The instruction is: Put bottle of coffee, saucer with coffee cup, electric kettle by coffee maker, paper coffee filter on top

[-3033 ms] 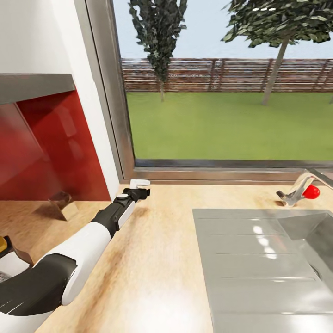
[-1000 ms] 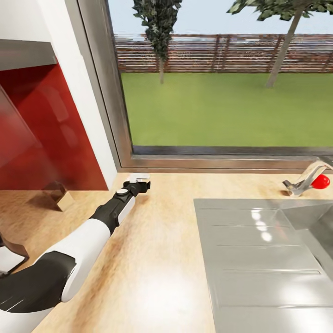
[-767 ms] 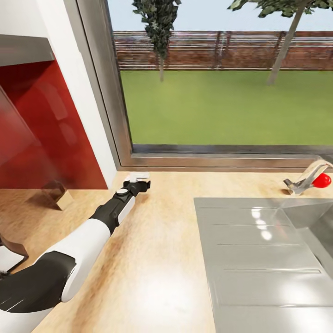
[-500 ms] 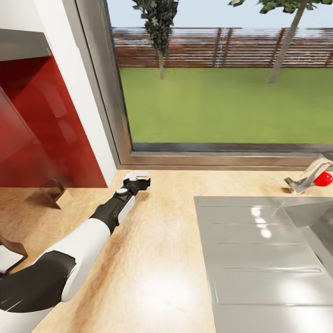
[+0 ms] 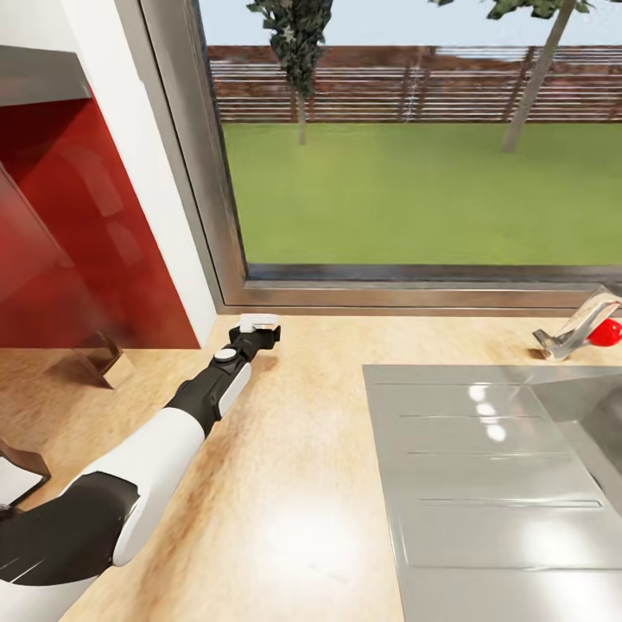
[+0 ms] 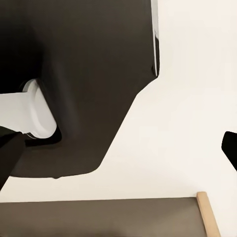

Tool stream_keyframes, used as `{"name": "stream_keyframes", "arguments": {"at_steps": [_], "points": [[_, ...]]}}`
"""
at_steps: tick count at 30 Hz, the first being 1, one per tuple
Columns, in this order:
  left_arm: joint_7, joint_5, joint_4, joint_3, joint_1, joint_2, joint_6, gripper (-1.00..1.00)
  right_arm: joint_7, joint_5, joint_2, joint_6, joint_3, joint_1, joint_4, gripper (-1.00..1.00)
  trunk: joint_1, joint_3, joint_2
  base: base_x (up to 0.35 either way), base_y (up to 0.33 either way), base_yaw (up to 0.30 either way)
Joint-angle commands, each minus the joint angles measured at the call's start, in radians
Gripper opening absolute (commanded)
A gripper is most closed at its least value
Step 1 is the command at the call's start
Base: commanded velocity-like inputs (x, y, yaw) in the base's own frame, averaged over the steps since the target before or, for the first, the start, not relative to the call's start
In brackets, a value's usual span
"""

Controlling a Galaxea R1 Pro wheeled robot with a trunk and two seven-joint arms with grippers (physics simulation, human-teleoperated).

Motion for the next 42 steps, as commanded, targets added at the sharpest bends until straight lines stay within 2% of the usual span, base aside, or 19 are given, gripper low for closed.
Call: {"name": "stream_keyframes", "arguments": {"at_steps": [1,11,42], "points": [[0.009,0.011,-0.003,-0.008,0.000,0.001,0.004,1.00,0.004,-0.010,0.000,-0.004,0.008,-0.001,0.001,1.00,0.000,-0.002,-0.001,0.000,0.000,0.000],[0.009,0.011,-0.005,-0.008,0.004,0.002,0.004,1.00,0.004,-0.010,0.000,-0.004,0.008,-0.001,0.001,1.00,0.000,-0.014,-0.001,0.000,0.000,0.000],[0.009,0.011,-0.004,-0.009,0.004,0.002,0.004,1.00,0.004,-0.010,0.000,-0.004,0.008,-0.001,0.001,1.00,0.000,-0.024,-0.001,0.000,0.000,-0.021]]}}
